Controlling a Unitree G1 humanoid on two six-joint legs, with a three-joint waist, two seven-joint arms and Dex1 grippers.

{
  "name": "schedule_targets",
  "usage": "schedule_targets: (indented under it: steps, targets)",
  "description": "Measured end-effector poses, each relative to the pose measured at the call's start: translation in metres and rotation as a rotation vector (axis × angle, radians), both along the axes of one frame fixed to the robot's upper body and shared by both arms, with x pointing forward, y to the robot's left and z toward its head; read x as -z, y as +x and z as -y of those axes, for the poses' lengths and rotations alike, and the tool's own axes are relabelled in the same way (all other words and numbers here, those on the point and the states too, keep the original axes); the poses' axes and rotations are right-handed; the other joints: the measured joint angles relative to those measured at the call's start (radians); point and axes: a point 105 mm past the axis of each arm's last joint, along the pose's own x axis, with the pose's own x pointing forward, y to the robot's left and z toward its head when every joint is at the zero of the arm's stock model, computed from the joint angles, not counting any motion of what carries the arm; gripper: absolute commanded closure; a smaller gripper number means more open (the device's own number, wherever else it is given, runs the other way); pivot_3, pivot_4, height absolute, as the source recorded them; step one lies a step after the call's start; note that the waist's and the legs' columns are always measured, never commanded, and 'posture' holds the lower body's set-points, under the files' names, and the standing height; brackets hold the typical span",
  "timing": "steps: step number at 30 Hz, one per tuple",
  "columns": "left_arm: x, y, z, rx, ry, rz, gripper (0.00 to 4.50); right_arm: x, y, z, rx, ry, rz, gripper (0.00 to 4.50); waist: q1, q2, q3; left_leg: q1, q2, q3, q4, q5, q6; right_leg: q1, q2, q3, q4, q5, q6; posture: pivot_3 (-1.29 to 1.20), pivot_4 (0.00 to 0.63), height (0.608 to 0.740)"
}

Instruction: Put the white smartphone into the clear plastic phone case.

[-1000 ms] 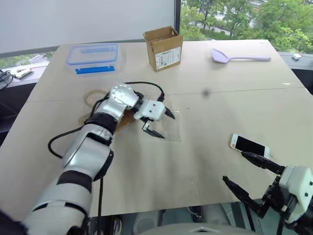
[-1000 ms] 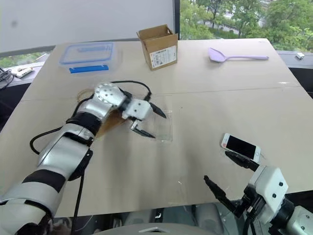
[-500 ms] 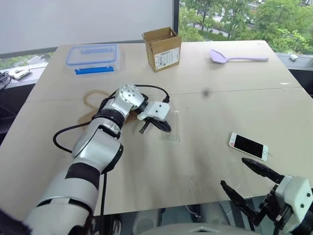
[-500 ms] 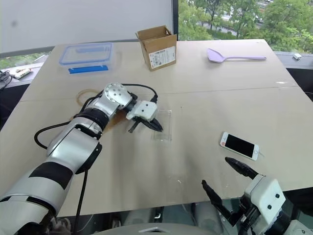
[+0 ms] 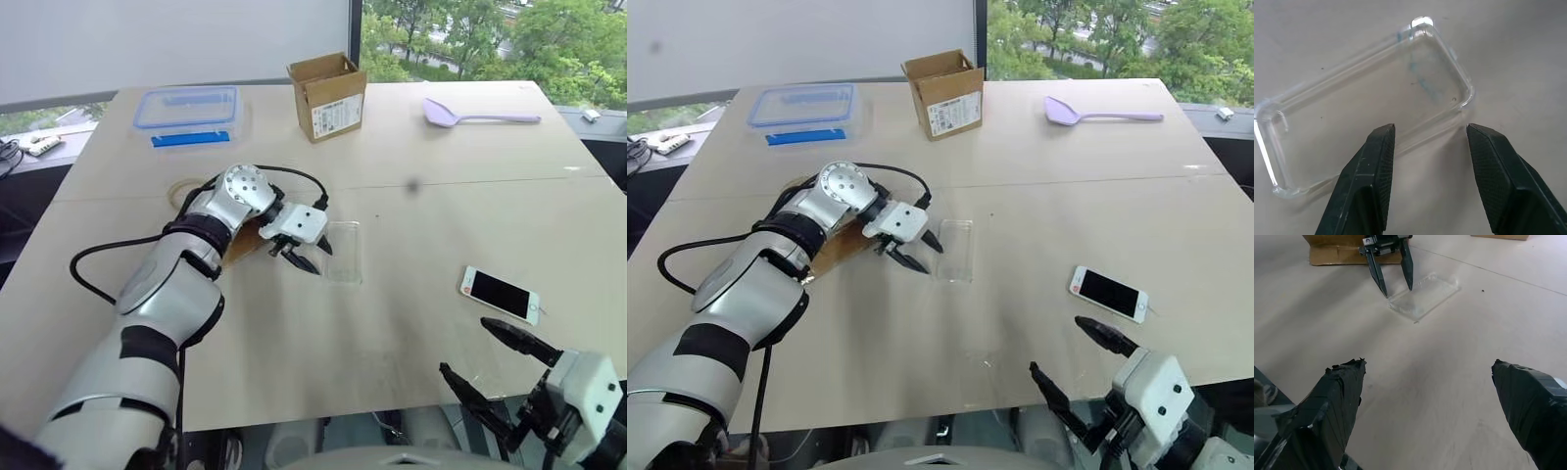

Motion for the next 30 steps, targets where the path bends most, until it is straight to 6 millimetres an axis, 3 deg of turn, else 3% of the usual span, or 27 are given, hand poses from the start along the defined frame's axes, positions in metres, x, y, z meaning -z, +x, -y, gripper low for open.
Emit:
schedule_targets:
  steps: [3, 4, 6, 9, 10, 19, 24, 28, 30]
  targets:
    - [0.002, -0.001, 0.005, 0.041, 0.0, 0.024, 2.11, 0.001, 0.0, -0.001, 0.004, 0.004, 0.002, 0.0, 0.001, 0.0, 0.0, 0.0, 0.0, 0.0, 0.001, 0.0, 0.0, 0.0, 0.0, 0.0, 0.0, 0.0, 0.0, 0.0, 0.15, 0.74]
    - [0.002, -0.001, 0.007, 0.055, 0.005, 0.035, 2.33, 0.001, 0.0, -0.002, 0.008, 0.004, 0.004, 0.0, 0.003, 0.0, -0.001, 0.0, 0.0, 0.0, 0.001, 0.0, 0.0, 0.0, 0.0, 0.0, 0.0, 0.0, 0.0, 0.0, 0.15, 0.74]
    - [0.003, -0.001, 0.009, 0.061, 0.009, 0.034, 2.94, 0.001, 0.0, -0.002, 0.009, 0.004, 0.009, 0.0, 0.006, 0.0, -0.001, 0.0, 0.0, 0.0, 0.001, 0.0, 0.0, 0.001, 0.0, 0.0, 0.0, 0.0, 0.0, 0.0, 0.15, 0.74]
    - [0.005, -0.001, 0.013, 0.05, 0.004, 0.014, 4.34, 0.0, 0.0, -0.002, 0.015, 0.003, 0.017, 0.0, 0.01, 0.0, -0.001, 0.0, 0.0, 0.0, 0.003, 0.0, 0.0, 0.002, 0.0, 0.0, 0.0, 0.0, 0.0, 0.0, 0.15, 0.74]
    - [0.005, -0.001, 0.014, 0.035, 0.001, 0.0, 4.47, 0.0, -0.001, -0.002, 0.018, 0.003, 0.018, 0.0, 0.009, 0.0, -0.001, 0.0, 0.0, 0.0, 0.003, 0.0, 0.0, 0.002, 0.0, 0.0, 0.0, 0.0, 0.0, 0.0, 0.15, 0.74]
    - [-0.002, -0.005, 0.025, -0.152, -0.113, -0.23, 4.47, 0.0, 0.002, -0.007, 0.02, 0.014, 0.027, 0.0, -0.003, -0.001, -0.001, 0.0, 0.001, -0.001, 0.003, 0.0, 0.0, 0.001, 0.0, 0.001, 0.002, 0.0, 0.0, 0.0, 0.15, 0.74]
    - [-0.027, -0.031, 0.044, -0.213, -0.142, -0.434, 4.47, 0.004, 0.003, -0.003, 0.041, -0.017, 0.006, 0.0, -0.002, 0.0, -0.001, 0.0, 0.001, -0.002, 0.003, 0.0, 0.0, 0.001, 0.0, 0.002, 0.003, 0.0, 0.0, 0.0, 0.15, 0.74]
    - [-0.013, -0.055, 0.074, -0.263, -0.142, -0.501, 4.47, 0.003, 0.007, 0.0, 0.055, -0.025, 0.002, 0.0, -0.001, 0.0, -0.001, 0.002, 0.001, -0.003, 0.005, 0.0, 0.0, 0.001, 0.0, 0.004, 0.005, 0.0, 0.001, 0.0, 0.15, 0.74]
    - [-0.001, -0.057, 0.089, -0.318, -0.137, -0.494, 4.47, 0.002, 0.009, 0.001, 0.056, -0.035, 0.008, 0.0, -0.001, 0.0, -0.001, 0.002, 0.0, -0.002, 0.007, 0.0, 0.0, 0.001, 0.0, 0.004, 0.007, 0.0, 0.001, 0.0, 0.15, 0.74]
